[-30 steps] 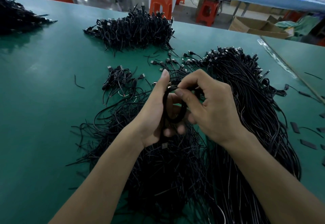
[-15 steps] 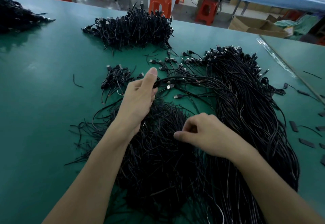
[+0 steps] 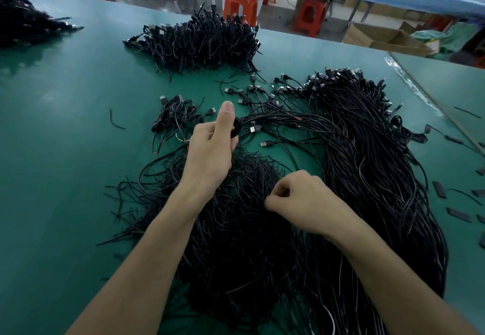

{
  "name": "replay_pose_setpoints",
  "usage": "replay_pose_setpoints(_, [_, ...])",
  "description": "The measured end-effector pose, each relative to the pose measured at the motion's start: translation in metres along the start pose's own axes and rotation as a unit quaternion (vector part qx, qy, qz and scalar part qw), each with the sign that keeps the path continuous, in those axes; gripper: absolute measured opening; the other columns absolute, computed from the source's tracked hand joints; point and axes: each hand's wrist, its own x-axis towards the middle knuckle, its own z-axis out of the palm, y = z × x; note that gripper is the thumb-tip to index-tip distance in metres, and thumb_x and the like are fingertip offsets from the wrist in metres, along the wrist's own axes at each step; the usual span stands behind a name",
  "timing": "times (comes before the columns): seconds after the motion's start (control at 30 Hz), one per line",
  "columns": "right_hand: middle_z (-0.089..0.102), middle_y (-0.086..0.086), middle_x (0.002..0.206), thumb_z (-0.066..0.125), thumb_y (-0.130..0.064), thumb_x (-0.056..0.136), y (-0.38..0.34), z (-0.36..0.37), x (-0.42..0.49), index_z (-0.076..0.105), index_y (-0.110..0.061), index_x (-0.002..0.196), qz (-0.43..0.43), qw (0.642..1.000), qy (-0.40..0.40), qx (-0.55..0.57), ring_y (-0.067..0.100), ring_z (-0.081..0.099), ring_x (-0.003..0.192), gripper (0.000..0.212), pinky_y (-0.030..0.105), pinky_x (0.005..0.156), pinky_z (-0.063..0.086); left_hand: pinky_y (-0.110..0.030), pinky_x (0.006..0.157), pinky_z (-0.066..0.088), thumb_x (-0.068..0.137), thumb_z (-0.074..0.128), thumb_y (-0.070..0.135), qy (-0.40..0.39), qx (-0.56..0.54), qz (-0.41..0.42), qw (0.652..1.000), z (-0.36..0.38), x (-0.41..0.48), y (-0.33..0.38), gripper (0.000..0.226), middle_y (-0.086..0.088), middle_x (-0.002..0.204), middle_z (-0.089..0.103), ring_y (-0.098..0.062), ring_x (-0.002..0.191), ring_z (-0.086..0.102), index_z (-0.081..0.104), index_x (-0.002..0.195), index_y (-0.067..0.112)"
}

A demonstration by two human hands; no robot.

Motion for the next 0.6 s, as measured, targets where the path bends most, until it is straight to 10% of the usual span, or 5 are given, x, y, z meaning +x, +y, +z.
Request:
replay_pose_setpoints(0.2, [0.061,0.005,0.057,0.062,-0.034,0.081,0.002,-0.009,-0.005,0.067,0.001,0.077,0.031,0.998,0.007,0.057,0.016,0.053,0.051,0.036,0.032,0.054,0.045,-0.016,0.047,0.034,0.097,0.036,0.055,0.022,-0.02,-0.027,0.999,-0.001,0.004,-0.001,0.049,0.002,0.056,0.03,-0.009,0.043,0.027,0.027,0.063,0.021])
replay_pose_setpoints(0.33, [0.061,0.004,0.056,0.064,-0.025,0.082,-0.004,-0.015,-0.008,0.063,-0.012,0.057,0.033,0.985,-0.021,0.166,0.013,0.055,0.048,0.028,0.028,0.054,0.046,-0.03,0.056,0.026,0.095,0.041,0.06,-0.004,0.011,-0.015,1.0,-0.002,0.002,-0.003,0.057,-0.005,0.062,0.041,-0.017,0.052,0.028,0.041,0.056,0.018])
replay_pose_setpoints(0.47, [0.061,-0.001,0.058,0.056,-0.012,0.09,-0.009,-0.017,-0.012,0.058,-0.013,0.071,-0.003,0.96,-0.057,0.272,0.012,0.059,0.048,0.019,0.018,0.039,0.034,-0.021,0.051,0.028,0.099,0.043,0.057,-0.027,0.009,0.014,1.0,-0.001,0.002,-0.002,0.077,-0.011,0.062,0.038,-0.016,0.05,0.027,0.045,0.071,-0.015])
replay_pose_setpoints(0.6, [0.073,0.002,0.071,0.049,-0.006,0.096,-0.009,-0.014,-0.006,0.052,-0.013,0.086,-0.019,0.952,-0.032,0.303,0.014,0.064,0.056,0.013,0.021,0.044,0.039,-0.024,0.049,0.026,0.101,0.041,0.057,-0.029,0.013,0.046,0.998,0.001,-0.001,0.001,0.073,-0.006,0.054,0.036,-0.016,0.048,0.028,0.049,0.064,-0.006])
